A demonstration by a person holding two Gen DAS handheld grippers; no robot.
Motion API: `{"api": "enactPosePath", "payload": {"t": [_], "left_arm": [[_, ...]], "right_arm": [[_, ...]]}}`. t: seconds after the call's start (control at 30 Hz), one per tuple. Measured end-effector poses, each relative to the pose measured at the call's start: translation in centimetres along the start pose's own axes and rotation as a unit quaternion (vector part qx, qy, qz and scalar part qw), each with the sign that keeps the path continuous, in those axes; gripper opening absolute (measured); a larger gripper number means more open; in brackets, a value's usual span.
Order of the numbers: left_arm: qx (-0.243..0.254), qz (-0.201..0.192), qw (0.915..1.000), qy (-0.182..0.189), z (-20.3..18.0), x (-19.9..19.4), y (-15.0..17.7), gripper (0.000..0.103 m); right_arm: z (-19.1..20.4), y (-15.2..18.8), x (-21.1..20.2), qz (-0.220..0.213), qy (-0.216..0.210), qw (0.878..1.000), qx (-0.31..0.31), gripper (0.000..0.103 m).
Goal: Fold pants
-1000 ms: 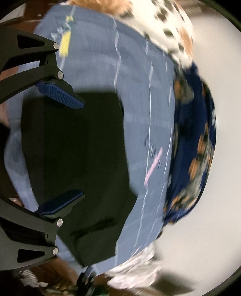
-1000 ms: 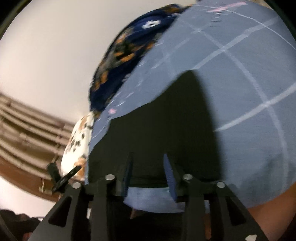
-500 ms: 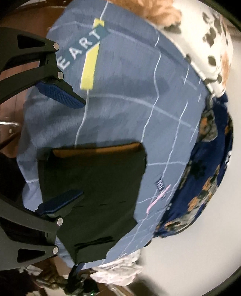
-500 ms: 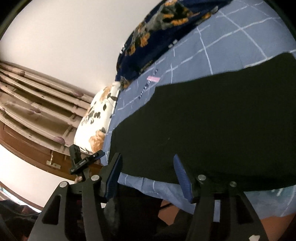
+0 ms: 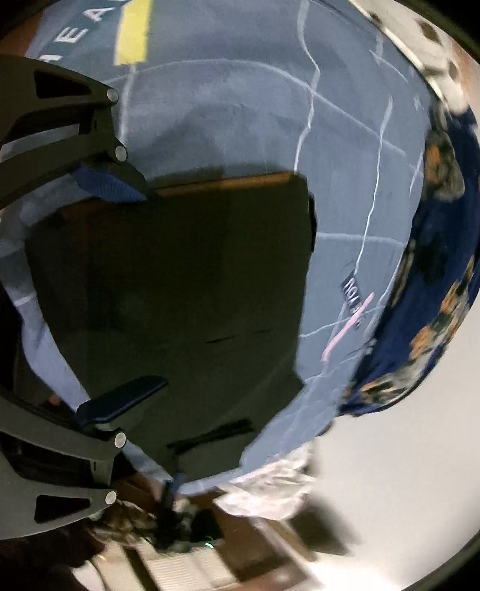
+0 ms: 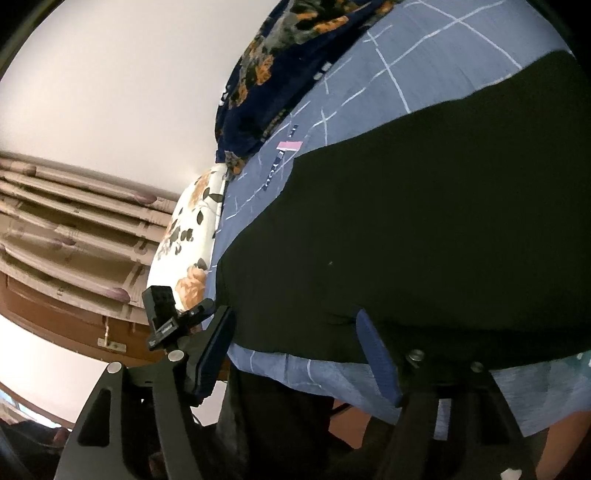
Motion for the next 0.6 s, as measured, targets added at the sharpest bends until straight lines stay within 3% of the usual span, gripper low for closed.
{"api": "enactPosePath", "payload": {"t": [0.07, 0.3, 0.37, 0.43, 0.6], "left_arm": [[0.017, 0.017, 0.9995, -0.020, 0.0, 1.0, 0.0, 0.084], [-0.011, -0.001, 0.9998, 0.015, 0.3, 1.5, -0.8, 0.083], [0.012, -0.006, 0.9999, -0.003, -0.1, 1.6, -0.7, 0.069], [0.048, -0.014, 0.9975, -0.050, 0.0, 1.6, -0.5, 0.044], [0.077, -0.035, 0.9920, -0.094, -0.6, 1.0, -0.3, 0.033]], "right_arm": [[0.0, 0.1, 0.2, 0.002, 0.001, 1.000, 0.002, 0.067], [-0.3, 0.1, 0.5, 0.002, -0.001, 1.000, 0.010, 0.069], [-0.2, 0.2, 0.6, 0.000, 0.000, 1.000, 0.012, 0.069], [0.1, 0.3, 0.7, -0.002, -0.005, 1.000, 0.010, 0.069], [1.0, 0.8, 1.5, 0.007, 0.004, 1.000, -0.019, 0.069]]}}
Point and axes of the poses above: each gripper's, at about its wrist camera, not at the fingertips, and x roughly the way its jaws point, z to its left, y to its underside, the point moved 4 cm from there along x, roughly the way its jaws point, and after that the axes turned 11 degrees about -z, right-handed, at the moved point
